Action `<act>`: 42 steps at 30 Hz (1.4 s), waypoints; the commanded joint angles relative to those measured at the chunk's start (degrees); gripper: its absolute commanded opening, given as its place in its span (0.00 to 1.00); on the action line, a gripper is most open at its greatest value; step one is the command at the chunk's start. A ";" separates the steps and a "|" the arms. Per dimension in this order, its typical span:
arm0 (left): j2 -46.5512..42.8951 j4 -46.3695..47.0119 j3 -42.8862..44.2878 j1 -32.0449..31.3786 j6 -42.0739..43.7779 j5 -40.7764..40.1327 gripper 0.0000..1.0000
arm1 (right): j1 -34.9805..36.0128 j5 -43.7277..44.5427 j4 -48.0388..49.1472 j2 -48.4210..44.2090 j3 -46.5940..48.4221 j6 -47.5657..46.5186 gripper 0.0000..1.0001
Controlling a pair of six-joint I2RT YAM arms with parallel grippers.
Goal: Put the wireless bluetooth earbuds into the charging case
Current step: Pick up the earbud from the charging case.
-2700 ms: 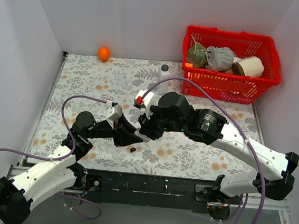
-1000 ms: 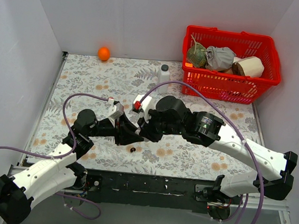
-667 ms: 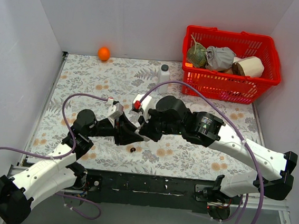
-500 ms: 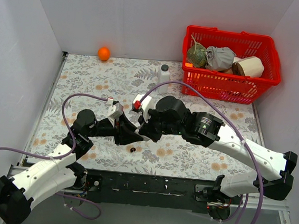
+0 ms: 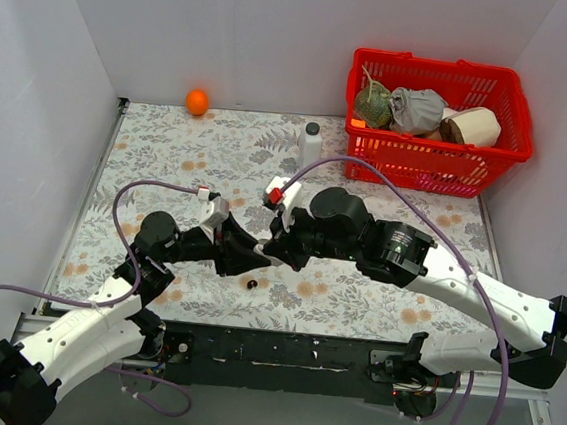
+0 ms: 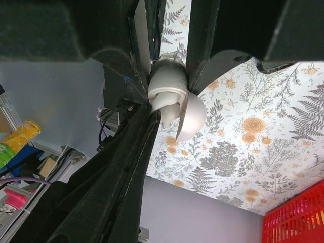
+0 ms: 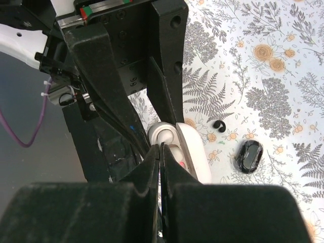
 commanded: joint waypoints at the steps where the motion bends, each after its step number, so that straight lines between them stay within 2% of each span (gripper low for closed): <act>1: -1.66 3.91 -0.40 -0.05 0.23 -1.75 0.00 | -1.07 -0.96 4.28 -2.70 -2.43 3.24 0.01; 27: -2.97 5.67 -1.72 -0.05 0.76 -2.37 0.00 | -6.09 -14.58 16.14 -8.07 -9.11 11.24 0.01; 42: -4.29 9.45 -3.83 -0.05 1.46 2.29 0.00 | -6.79 -17.31 14.39 -6.40 -8.32 9.22 0.01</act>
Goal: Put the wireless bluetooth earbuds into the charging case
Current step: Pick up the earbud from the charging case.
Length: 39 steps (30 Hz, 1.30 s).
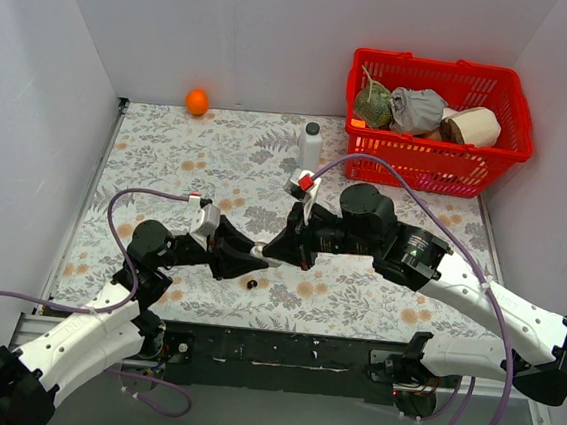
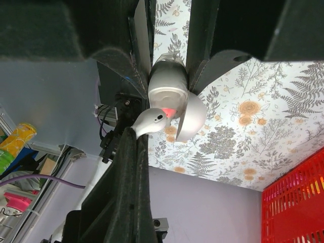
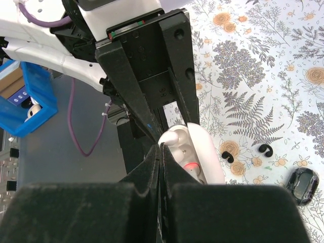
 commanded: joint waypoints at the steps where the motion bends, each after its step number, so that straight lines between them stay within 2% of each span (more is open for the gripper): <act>1: -1.43 3.07 -0.64 -0.05 1.20 2.18 0.00 | -0.58 -1.53 1.48 0.12 0.55 -1.01 0.01; 26: -1.60 4.83 -0.73 -0.05 2.25 2.89 0.00 | -0.67 -8.56 -3.44 2.93 3.19 -3.73 0.01; 39: -1.60 6.24 -1.08 0.03 1.81 3.33 0.00 | -0.85 -5.32 -5.47 2.40 2.93 -4.61 0.01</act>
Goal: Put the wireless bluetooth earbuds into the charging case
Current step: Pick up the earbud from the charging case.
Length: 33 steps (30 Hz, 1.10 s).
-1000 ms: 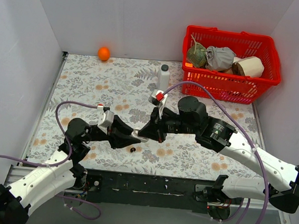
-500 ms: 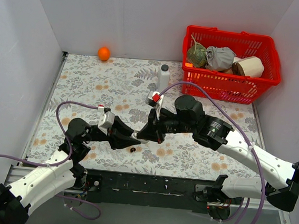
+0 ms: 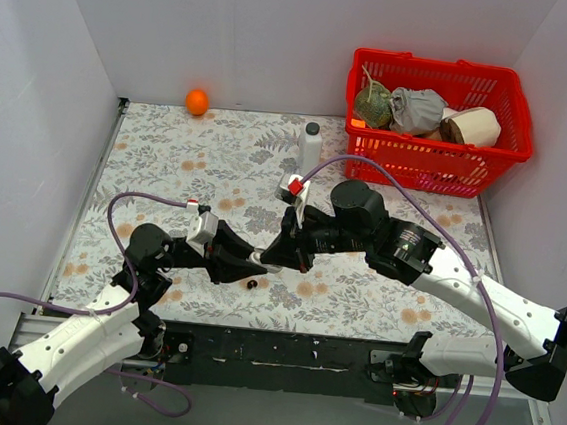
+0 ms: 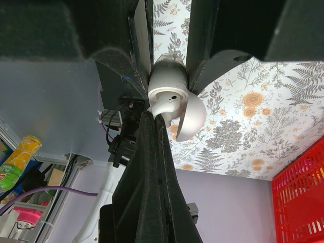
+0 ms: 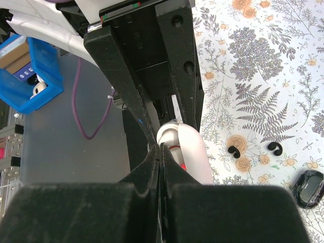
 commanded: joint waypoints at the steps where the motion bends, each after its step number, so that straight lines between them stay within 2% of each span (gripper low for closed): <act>1: -0.82 3.02 -0.09 -0.03 0.07 -0.43 0.00 | -0.17 1.16 -2.87 -0.14 1.81 -0.98 0.01; 7: -1.35 2.50 -0.62 -0.03 0.24 -0.52 0.00 | -0.34 1.60 -3.83 0.39 3.04 -1.51 0.01; 27: -2.66 1.88 -1.50 0.06 3.32 0.36 0.00 | -0.78 -8.94 -6.38 2.59 6.73 -1.69 0.01; 33: -3.02 2.59 -1.94 -0.03 3.05 0.45 0.00 | -0.87 -8.51 -7.52 3.29 6.91 -1.77 0.01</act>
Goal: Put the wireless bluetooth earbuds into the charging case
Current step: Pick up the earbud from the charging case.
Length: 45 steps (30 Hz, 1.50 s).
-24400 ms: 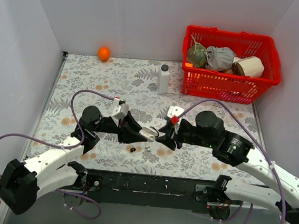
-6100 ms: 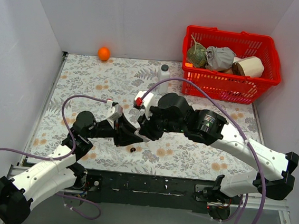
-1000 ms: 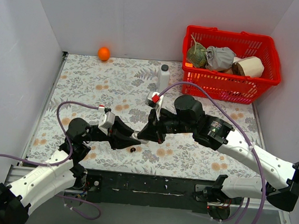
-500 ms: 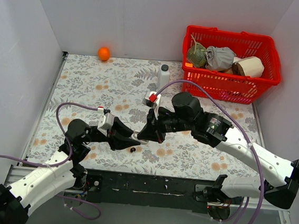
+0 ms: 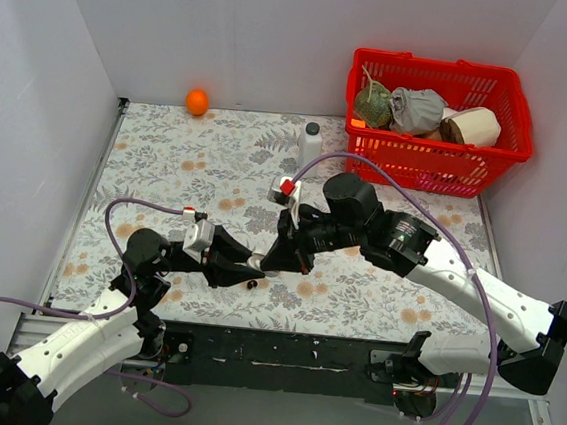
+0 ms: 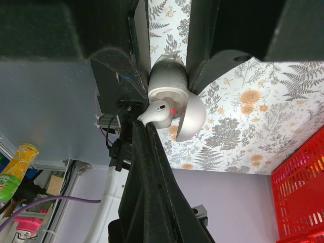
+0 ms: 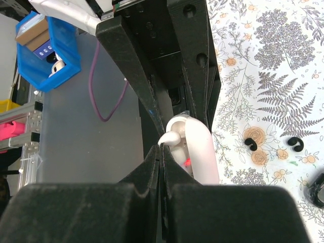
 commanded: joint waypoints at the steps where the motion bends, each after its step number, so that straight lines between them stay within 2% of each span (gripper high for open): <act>1: -0.83 1.91 -0.12 -0.03 0.87 -0.51 0.00 | -0.08 -1.73 -1.64 0.50 2.87 0.17 0.01; 16: -0.57 1.29 0.31 -0.03 1.66 0.19 0.00 | -0.17 -2.70 -0.85 1.99 3.39 0.79 0.01; 30: -0.92 1.55 0.23 -0.03 0.70 -0.25 0.00 | -0.70 5.03 -4.54 2.43 4.80 -0.18 0.01; 36: 0.05 1.91 0.40 -0.03 0.08 -0.78 0.00 | -0.79 6.97 -4.46 1.90 4.63 -0.27 0.12; 41: 1.10 1.73 0.84 0.06 -0.18 -1.04 0.00 | -0.79 7.76 -4.46 2.08 4.36 -0.44 0.15; 45: 1.45 1.29 0.84 -0.03 -0.27 -1.48 0.00 | -0.79 8.81 -4.63 1.99 4.54 -0.71 0.27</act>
